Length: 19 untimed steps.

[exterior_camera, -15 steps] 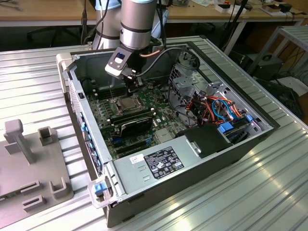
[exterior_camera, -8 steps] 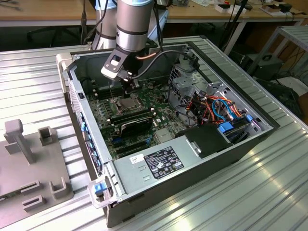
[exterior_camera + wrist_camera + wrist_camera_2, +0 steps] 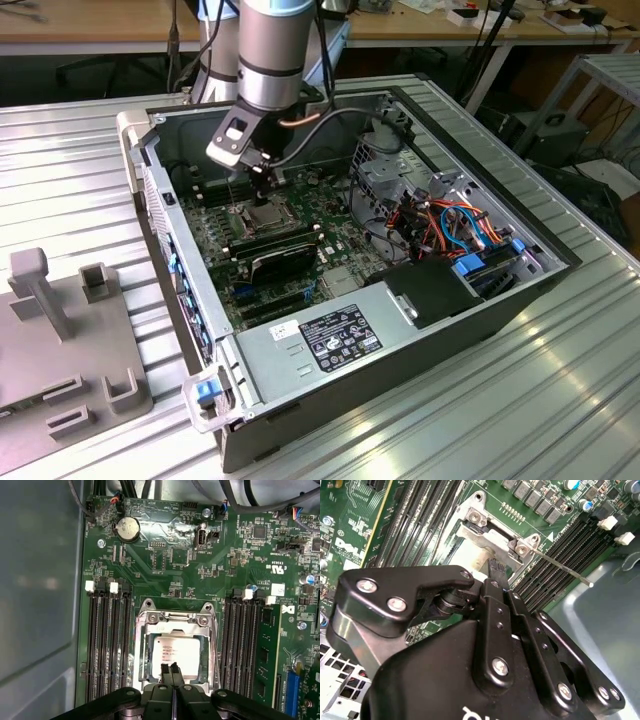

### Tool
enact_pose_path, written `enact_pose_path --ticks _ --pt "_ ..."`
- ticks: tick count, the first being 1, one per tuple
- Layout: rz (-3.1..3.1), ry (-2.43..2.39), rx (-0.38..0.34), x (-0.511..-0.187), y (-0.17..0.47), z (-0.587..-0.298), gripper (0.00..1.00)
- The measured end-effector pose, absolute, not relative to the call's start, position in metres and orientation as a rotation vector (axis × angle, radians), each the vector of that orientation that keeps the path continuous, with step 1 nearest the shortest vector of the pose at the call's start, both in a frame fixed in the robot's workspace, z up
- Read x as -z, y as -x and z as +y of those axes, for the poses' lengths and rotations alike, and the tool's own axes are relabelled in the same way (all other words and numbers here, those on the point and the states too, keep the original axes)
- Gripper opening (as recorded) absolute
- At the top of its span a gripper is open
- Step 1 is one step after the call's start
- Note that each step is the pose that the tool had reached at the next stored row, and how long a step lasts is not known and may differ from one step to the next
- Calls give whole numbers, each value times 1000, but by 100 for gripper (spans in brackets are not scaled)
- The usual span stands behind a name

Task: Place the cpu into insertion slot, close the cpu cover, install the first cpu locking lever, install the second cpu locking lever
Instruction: 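Close the cpu cover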

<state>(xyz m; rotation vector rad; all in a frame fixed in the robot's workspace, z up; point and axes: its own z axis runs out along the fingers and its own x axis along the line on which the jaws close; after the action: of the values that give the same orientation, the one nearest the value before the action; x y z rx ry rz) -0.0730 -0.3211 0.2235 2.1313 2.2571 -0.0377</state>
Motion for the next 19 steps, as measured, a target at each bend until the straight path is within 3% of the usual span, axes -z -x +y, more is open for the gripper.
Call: enact_pose_path --ticks 19 --pt "2257 -2131 38 -211 85 -321 11"
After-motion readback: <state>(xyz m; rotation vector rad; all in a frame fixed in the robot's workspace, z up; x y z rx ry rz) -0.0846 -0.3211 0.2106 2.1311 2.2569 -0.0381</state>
